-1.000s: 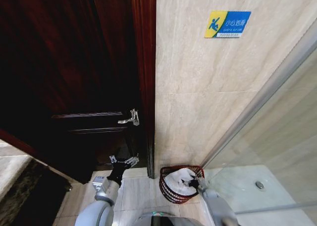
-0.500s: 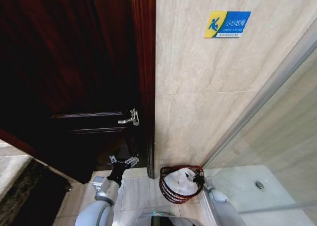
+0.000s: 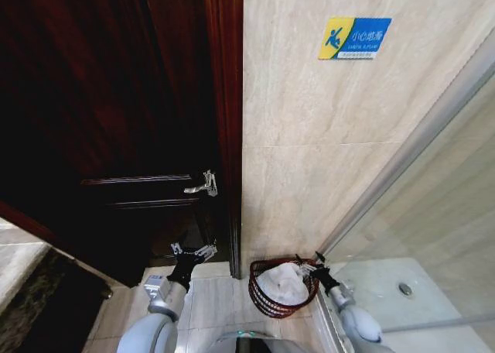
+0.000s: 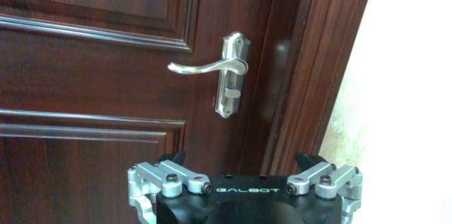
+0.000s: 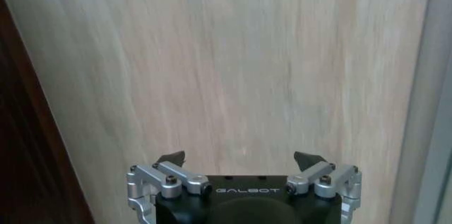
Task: Discard the used towel into the hamper.
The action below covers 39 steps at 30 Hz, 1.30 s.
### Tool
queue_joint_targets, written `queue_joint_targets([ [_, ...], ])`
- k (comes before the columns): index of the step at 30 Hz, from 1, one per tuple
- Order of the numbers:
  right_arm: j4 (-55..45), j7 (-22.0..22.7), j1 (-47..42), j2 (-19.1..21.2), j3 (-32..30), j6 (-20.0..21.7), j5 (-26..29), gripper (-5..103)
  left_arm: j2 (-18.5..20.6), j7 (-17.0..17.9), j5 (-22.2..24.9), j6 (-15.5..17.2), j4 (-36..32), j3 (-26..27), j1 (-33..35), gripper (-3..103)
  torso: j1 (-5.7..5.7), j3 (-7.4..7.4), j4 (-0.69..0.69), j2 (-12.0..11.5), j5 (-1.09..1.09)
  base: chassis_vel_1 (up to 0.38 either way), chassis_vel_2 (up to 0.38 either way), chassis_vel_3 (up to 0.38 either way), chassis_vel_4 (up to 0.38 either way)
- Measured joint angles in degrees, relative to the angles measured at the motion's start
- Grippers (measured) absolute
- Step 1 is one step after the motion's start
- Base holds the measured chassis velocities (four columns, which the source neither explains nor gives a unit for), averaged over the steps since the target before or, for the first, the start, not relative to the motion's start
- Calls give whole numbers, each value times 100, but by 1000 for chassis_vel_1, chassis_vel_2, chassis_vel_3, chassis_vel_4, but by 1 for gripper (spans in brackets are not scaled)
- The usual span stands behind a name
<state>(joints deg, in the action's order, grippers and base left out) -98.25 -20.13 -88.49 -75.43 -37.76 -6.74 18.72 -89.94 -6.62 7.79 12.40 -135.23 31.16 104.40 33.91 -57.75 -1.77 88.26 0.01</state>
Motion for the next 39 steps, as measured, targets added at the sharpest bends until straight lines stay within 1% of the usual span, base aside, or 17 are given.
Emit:
queue_joint_targets([
  [2, -532, 90, -232, -61, -126, 38, 66, 100, 0, 0, 0, 0, 0, 0, 0, 100, 0, 0, 0, 0, -1, 0, 0, 0, 0],
  [3, -532, 90, -232, -61, -126, 38, 66, 100, 0, 0, 0, 0, 0, 0, 0, 100, 0, 0, 0, 0, -1, 0, 0, 0, 0],
  [5, -1067, 180, -470, -137, -317, 104, 162, 100, 1, 0, 0, 0, 0, 0, 0, 100, 0, 0, 0, 0, -1, 0, 0, 0, 0],
  [6, -1455, 242, -678, -223, -526, 131, 267, 100, 0, 0, 0, 0, 0, 0, 0, 100, 0, 0, -1, 0, 1, 0, 0, 0, 0],
  [7, -1604, 266, -777, -262, -629, 137, 319, 100, 0, 0, 0, 0, 0, -1, 0, 100, 0, 0, 0, 0, -1, 0, 0, 0, 0],
  [8, -1604, 266, -777, -262, -629, 137, 319, 100, 0, 0, 0, 0, 0, -1, 0, 100, 0, 0, 0, 0, -1, 0, 0, 0, 0],
  [10, -1934, 315, -1009, -361, -855, 132, 467, 100, 1, 0, 0, 0, 0, 0, 0, 100, 0, 0, 1, 0, -1, 0, 0, 0, 0],
  [12, -2355, 360, -1281, -487, -1068, 18, 712, 100, -1, 0, 0, 0, 0, 0, 0, 100, 0, 0, 1, 0, -2, 0, 0, 0, 0],
  [13, -2355, 360, -1281, -487, -1068, 18, 712, 100, -1, 0, 0, 0, 0, 0, 0, 100, 0, 0, 1, 0, -2, 0, 0, 0, 0],
  [16, -3076, 374, -1557, -645, -1172, -117, 970, 100, 0, 0, 0, 0, 0, 0, 0, 100, 0, 0, -1, 0, -1, 0, 0, 0, 0],
  [19, -3439, 382, -1677, -732, -1186, -165, 1041, 100, 1, 0, 0, 0, 0, 0, 0, 100, 0, 0, 0, 0, -1, 0, 0, 0, 0],
  [22, -3972, 540, -1788, -813, -1258, -242, 1164, 100, -1, 0, 0, 0, 0, 0, 0, 100, 0, 0, 0, 0, -2, 0, 0, 0, 0],
  [24, -4043, 611, -1788, -828, -1273, -274, 1173, 100, 1, 0, 0, 0, 0, 0, 0, 100, 0, 0, 0, 0, -1, 0, 0, 0, 0],
  [25, -4201, 743, -1778, -876, -1375, -398, 1185, 100, 0, 0, 0, 0, 0, 0, 0, 100, 0, 0, 0, 0, -1, 0, 0, 0, 0],
  [29, -4457, 835, -1758, -946, -1632, -554, 1309, 100, 0, 0, 0, 0, 0, 0, 0, 100, 0, 0, 0, 0, -1, 0, 0, 0, 0],
  [33, -4563, 1014, -1598, -968, -1755, -568, 1381, 100, -1, 0, 0, 0, 0, 0, 0, 100, 0, 0, 0, 0, 0, 0, 0, 0, 0],
  [39, -4562, 1033, -1400, -982, -1787, -597, 1281, 100, 0, 0, 0, 0, 0, 0, 0, 100, 1, -1, 0, 0, -1, 0, 0, 0, 0],
])
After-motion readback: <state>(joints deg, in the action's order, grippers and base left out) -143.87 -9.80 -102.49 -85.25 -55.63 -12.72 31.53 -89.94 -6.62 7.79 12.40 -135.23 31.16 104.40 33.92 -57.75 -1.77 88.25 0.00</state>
